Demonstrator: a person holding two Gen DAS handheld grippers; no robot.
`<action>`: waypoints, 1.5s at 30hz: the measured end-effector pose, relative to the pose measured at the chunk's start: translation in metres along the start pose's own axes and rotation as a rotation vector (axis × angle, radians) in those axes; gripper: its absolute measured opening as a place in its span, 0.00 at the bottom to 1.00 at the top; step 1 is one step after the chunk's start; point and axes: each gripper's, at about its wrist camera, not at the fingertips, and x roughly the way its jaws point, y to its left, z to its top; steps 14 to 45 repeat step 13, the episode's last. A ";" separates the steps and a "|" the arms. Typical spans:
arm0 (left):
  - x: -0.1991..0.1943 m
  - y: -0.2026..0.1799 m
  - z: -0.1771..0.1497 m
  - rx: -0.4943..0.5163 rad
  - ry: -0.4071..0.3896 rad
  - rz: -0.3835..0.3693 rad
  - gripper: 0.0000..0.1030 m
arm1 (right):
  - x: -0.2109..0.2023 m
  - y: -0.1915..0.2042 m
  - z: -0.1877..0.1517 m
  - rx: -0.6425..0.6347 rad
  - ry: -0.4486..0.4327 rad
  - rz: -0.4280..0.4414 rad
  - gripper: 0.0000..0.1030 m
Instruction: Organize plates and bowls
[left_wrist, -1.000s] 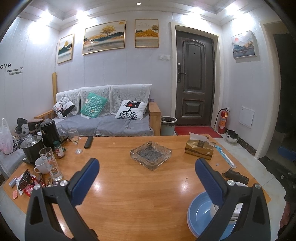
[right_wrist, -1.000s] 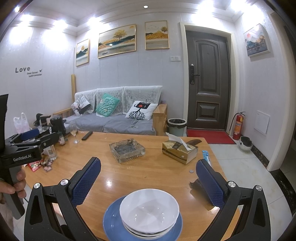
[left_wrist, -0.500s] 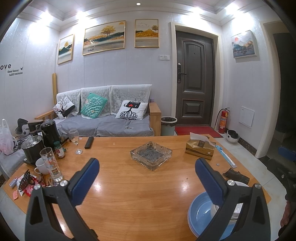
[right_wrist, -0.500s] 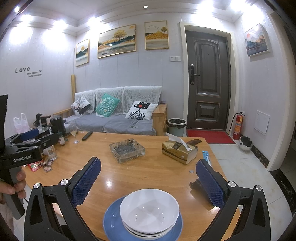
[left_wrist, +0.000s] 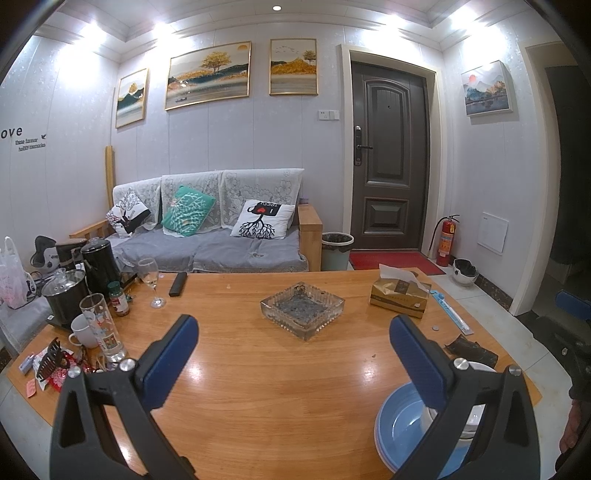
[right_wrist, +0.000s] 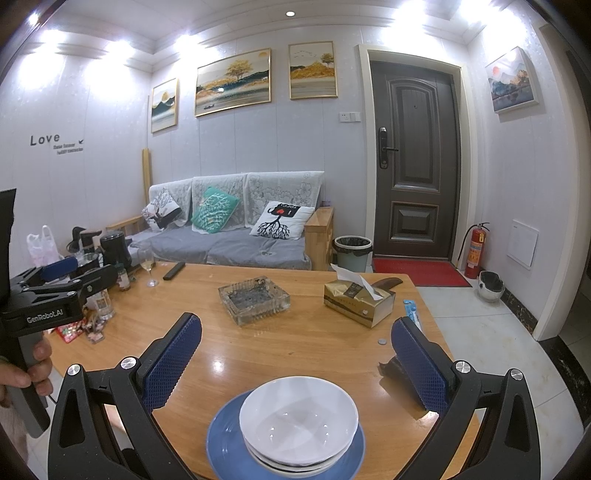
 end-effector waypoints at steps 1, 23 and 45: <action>0.000 0.000 0.000 0.000 -0.001 0.002 0.99 | 0.000 0.000 0.000 0.000 0.000 0.000 0.99; -0.001 0.000 0.001 0.005 -0.003 0.006 0.99 | 0.000 -0.001 0.000 0.001 0.001 0.000 0.99; -0.001 0.000 0.001 0.005 -0.003 0.006 0.99 | 0.000 -0.001 0.000 0.001 0.001 0.000 0.99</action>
